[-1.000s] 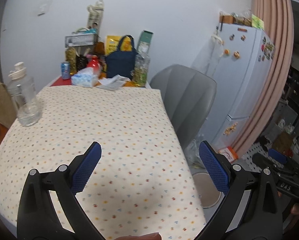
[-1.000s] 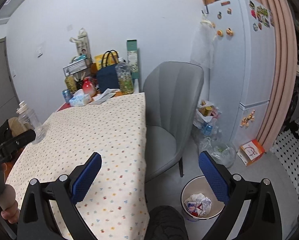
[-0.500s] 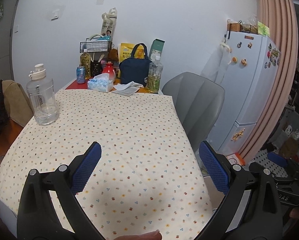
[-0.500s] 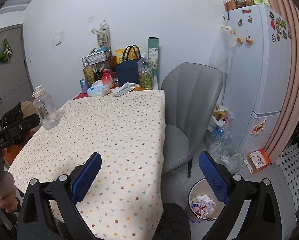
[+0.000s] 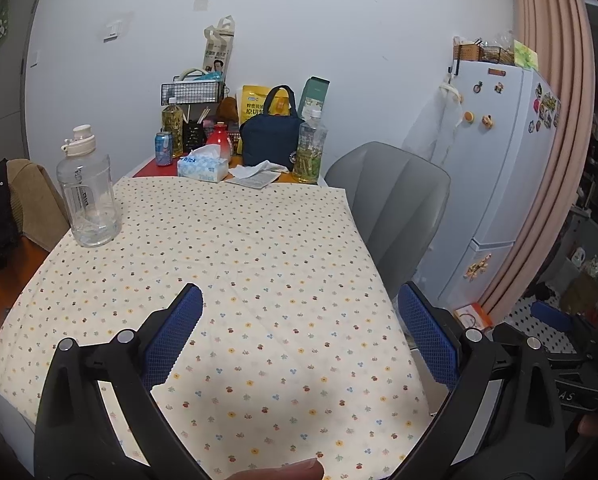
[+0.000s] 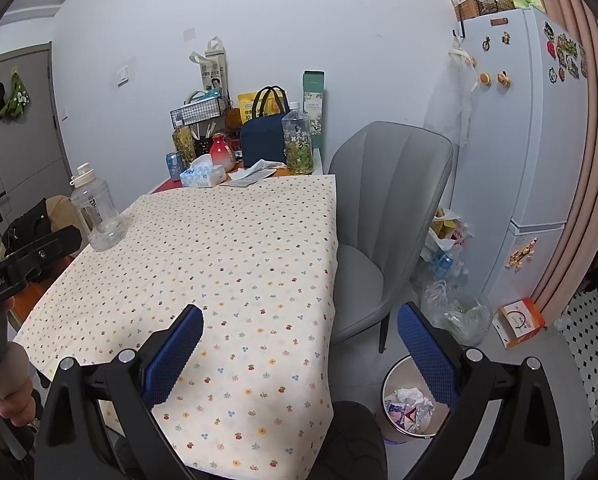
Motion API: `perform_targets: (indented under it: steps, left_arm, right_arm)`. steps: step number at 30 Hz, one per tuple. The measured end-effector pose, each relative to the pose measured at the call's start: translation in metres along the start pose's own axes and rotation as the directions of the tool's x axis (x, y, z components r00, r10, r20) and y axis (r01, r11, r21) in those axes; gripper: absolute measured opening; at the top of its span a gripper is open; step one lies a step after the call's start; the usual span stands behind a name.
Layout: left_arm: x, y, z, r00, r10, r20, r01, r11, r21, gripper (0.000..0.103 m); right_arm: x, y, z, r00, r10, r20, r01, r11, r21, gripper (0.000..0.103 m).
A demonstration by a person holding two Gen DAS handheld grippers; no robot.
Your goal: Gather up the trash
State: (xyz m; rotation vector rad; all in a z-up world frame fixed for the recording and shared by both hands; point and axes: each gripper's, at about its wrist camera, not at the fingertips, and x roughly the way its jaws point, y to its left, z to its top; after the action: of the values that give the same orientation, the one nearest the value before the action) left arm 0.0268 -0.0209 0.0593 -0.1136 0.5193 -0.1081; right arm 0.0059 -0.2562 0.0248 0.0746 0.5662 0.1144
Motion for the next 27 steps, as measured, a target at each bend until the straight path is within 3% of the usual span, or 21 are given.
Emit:
perform_targets:
  steps: [27]
  left_arm:
    - [0.007, 0.006, -0.007, 1.0, 0.012, -0.014, -0.012, 1.0, -0.015, 0.097]
  right_arm:
    - [0.015, -0.01, -0.01, 1.0, -0.001, -0.018, 0.002, 1.0, 0.024, 0.095]
